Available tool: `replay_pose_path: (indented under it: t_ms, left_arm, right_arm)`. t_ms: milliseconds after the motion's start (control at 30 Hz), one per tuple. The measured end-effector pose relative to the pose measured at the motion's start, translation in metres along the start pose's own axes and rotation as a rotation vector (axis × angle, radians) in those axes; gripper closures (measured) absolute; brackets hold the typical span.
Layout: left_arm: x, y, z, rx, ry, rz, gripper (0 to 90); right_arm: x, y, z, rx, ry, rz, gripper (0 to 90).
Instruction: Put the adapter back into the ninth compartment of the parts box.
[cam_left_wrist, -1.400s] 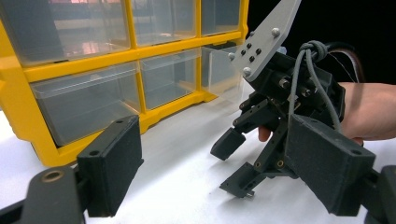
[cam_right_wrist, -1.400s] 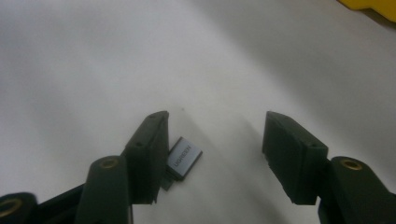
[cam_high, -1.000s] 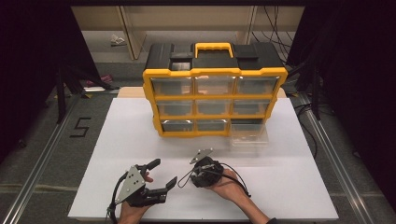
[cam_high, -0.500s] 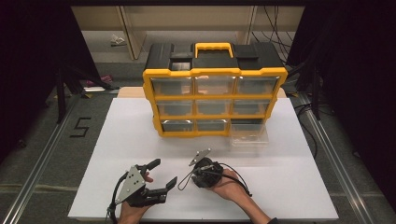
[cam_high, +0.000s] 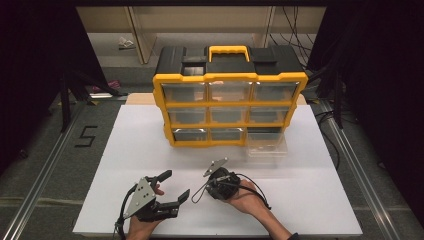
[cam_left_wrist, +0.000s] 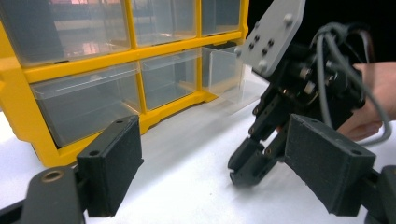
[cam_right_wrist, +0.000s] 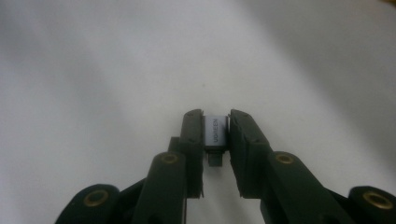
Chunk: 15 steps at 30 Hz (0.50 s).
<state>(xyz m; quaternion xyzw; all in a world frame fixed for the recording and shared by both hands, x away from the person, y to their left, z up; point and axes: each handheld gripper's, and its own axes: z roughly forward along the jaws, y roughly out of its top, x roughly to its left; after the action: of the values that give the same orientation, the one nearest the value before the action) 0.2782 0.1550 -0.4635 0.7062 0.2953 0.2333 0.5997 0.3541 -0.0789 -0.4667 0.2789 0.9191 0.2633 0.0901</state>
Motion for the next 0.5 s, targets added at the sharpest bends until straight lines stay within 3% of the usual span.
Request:
replay_pose_path:
  t_ms: [500]
  left_arm:
    - [0.000, 0.000, 0.000, 0.000, 0.001, -0.002, 18.7]
  right_arm:
    - [-0.018, 0.004, -0.037, -0.133, -0.029, 0.046, 76.4]
